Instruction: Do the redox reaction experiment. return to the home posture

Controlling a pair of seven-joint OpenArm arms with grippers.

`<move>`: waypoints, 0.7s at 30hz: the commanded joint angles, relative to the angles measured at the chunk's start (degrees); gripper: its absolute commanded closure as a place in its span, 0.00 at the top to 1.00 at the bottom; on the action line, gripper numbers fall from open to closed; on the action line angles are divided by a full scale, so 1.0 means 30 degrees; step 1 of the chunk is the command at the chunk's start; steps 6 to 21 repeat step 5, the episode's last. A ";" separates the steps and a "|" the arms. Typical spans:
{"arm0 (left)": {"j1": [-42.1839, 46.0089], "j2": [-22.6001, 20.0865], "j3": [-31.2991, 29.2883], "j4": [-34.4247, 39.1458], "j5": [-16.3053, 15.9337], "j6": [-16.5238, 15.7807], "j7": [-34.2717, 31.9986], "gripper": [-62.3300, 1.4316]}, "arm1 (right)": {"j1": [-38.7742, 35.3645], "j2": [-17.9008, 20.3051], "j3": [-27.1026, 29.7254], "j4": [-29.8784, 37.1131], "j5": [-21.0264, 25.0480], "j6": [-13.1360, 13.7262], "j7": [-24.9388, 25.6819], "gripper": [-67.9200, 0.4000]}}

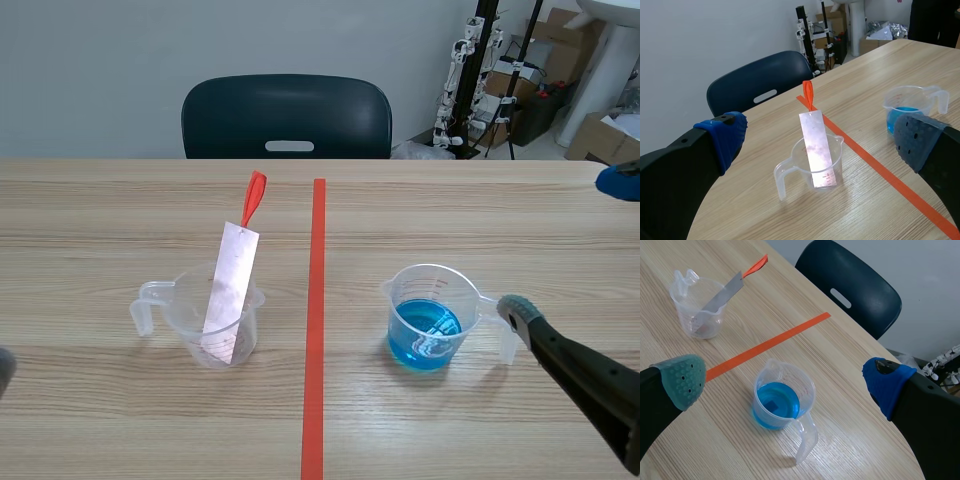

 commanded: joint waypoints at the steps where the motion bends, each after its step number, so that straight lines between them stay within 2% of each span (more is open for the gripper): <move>1: 0.0087 0.0153 0.0007 0.0350 -0.0117 0.0022 -0.0277 0.99 | 0.0168 0.0102 0.0000 0.0372 0.0204 -0.0146 0.0219 1.00; 21: 0.0087 0.0153 0.0007 0.0350 -0.0117 0.0022 -0.0277 0.99 | 0.0168 0.0102 0.0000 0.0372 0.0204 -0.0146 0.0219 1.00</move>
